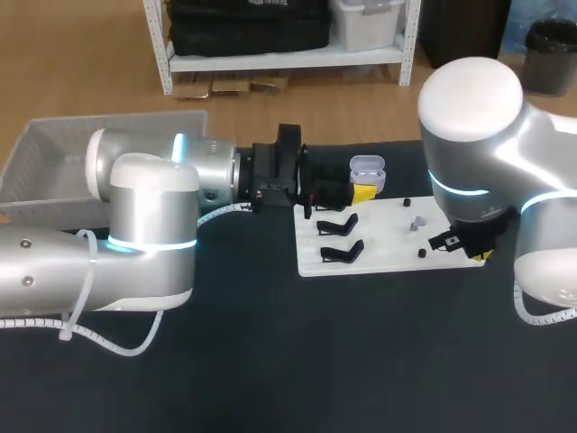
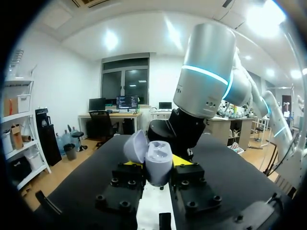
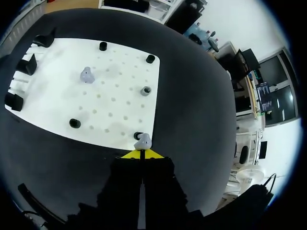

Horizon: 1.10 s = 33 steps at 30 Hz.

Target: Pick up each earbud case from the left stands, insert the matching earbuds, close the lid, and place the case in the box.

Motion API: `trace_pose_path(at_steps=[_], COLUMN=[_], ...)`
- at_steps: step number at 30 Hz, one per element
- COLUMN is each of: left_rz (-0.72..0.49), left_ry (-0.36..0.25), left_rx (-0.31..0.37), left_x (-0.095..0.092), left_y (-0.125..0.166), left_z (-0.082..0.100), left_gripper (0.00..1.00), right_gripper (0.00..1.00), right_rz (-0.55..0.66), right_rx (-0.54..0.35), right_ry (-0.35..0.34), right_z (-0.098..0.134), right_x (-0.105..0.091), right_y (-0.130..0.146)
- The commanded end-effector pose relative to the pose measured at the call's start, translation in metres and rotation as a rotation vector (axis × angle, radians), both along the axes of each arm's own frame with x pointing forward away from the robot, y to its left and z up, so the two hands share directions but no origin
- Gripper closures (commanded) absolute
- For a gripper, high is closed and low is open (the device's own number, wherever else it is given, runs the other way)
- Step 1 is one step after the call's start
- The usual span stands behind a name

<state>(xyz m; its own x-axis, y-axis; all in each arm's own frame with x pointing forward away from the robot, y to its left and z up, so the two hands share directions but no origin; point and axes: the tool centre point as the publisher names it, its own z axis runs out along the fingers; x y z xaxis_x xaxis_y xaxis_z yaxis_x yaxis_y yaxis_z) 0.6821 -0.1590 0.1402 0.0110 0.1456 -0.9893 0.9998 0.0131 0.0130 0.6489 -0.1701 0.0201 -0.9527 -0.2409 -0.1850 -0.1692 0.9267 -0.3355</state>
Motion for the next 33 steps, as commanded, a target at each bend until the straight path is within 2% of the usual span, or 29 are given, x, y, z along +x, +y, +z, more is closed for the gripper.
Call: trace_pose_path(at_steps=[1,6,7,8,10,12,16,19,24,29,30,31,33], left_rz=[0.005,0.005,0.005,0.005,0.005,0.005,0.005,0.005,0.005,0.005,0.005,0.005,0.005], left_ry=[-0.006,-0.006,-0.006,-0.006,-0.006,-0.006,-0.006,-0.006,-0.006,-0.006,-0.006,-0.006,-0.006], left_rx=[-0.009,-0.009,-0.009,-0.009,-0.009,-0.009,-0.009,-0.009,-0.009,-0.009,-0.009,-0.009,-0.009], left_x=[-0.001,-0.001,-0.001,-0.001,-0.001,-0.001,-0.001,-0.001,-0.001,-0.001,-0.001,-0.001,-0.001], left_y=[0.0,0.0,0.0,0.0,0.0,0.0,0.0,0.0,0.0,0.0,0.0,0.0,0.0], left_z=[-0.002,-0.002,-0.002,-0.002,-0.002,-0.002,-0.002,-0.002,-0.002,-0.002,-0.002,-0.002,-0.002], left_gripper=[1.0,1.0,1.0,1.0,1.0,1.0,1.0,1.0,1.0,1.0,1.0,1.0,1.0], right_gripper=[1.0,0.99,0.72,0.6,0.51,0.22,0.17,0.0,0.03,0.13,0.16,0.24,0.28], right_rz=[-0.002,-0.002,-0.003,-0.012,-0.015,-0.021,-0.032,-0.041,-0.053,-0.062,-0.067,-0.066,-0.062], right_rx=[-0.005,-0.002,-0.002,-0.002,-0.005,-0.005,-0.004,-0.002,-0.002,-0.001,0.0,0.0,0.002], right_ry=[0.001,-0.012,-0.013,-0.019,-0.022,-0.026,-0.026,-0.034,-0.046,-0.047,-0.051,-0.049,-0.046], right_z=[0.002,0.011,0.011,0.011,0.012,0.011,0.009,0.009,0.007,0.005,0.005,0.004,0.003], right_x=[0.0,-0.004,-0.005,-0.004,-0.004,-0.003,0.001,0.002,0.005,0.007,0.007,0.007,0.008], right_y=[0.001,0.002,0.002,0.0,0.0,0.001,0.002,0.003,0.006,0.008,0.008,0.008,0.007])
